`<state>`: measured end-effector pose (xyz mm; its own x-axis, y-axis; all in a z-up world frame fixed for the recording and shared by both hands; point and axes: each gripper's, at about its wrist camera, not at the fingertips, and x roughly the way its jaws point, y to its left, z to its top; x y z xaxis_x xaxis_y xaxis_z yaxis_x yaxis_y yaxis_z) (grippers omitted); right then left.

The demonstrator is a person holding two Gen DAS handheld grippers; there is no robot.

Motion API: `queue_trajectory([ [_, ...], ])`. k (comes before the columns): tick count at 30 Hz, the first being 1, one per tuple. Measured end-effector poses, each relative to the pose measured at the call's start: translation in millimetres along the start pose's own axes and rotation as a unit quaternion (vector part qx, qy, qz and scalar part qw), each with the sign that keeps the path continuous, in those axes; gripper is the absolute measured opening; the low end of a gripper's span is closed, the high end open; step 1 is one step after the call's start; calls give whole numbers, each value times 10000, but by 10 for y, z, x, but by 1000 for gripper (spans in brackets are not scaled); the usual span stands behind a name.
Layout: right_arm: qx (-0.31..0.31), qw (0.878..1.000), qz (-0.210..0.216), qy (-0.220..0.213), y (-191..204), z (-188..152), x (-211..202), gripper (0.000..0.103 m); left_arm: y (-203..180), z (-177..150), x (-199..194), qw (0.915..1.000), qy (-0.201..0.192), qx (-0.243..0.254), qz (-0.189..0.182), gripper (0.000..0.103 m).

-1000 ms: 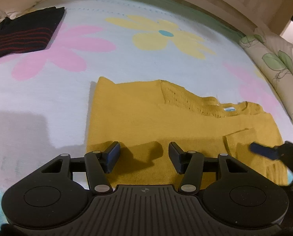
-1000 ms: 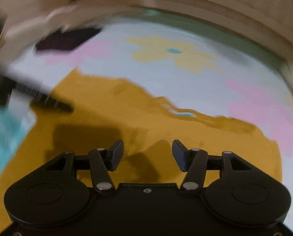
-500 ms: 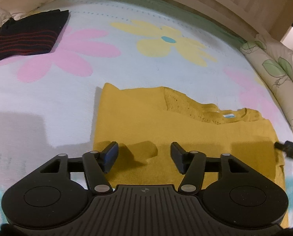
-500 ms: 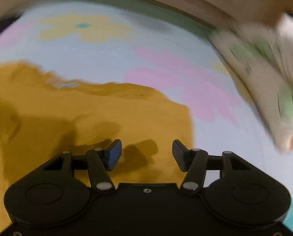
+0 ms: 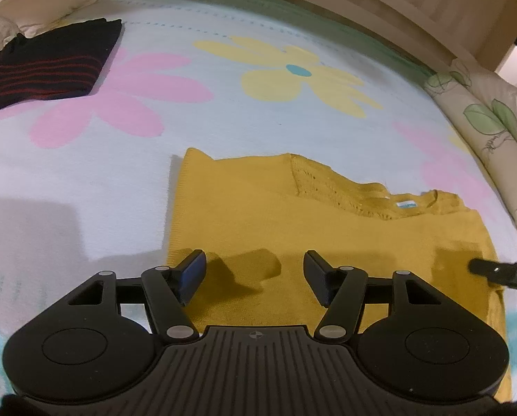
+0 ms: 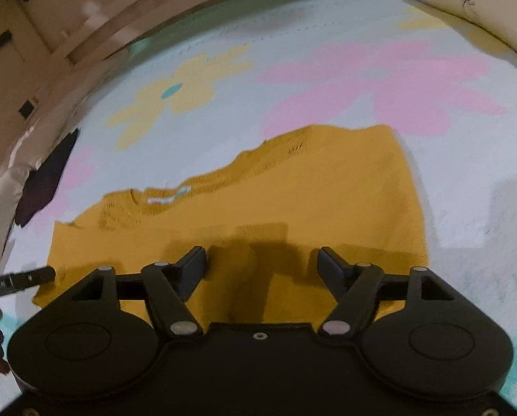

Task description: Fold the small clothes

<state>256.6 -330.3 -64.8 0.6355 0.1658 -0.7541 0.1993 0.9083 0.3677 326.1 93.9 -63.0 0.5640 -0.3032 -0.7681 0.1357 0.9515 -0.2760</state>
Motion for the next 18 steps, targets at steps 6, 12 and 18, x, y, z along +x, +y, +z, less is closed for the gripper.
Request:
queue_trajectory([
  [6,-287,9993,232,1,192,-116,-6,12,-5,9,-25,10000,-59,-3,-24,60],
  [12,-947,9938,-218,-535,398,96,-256,11,-79,67,-115,9995,-293,-22,-92,60],
  [18,-908,9909,-679,-730,159,301,-236,18,-305,21,47,9995,-85,231,-202,61],
])
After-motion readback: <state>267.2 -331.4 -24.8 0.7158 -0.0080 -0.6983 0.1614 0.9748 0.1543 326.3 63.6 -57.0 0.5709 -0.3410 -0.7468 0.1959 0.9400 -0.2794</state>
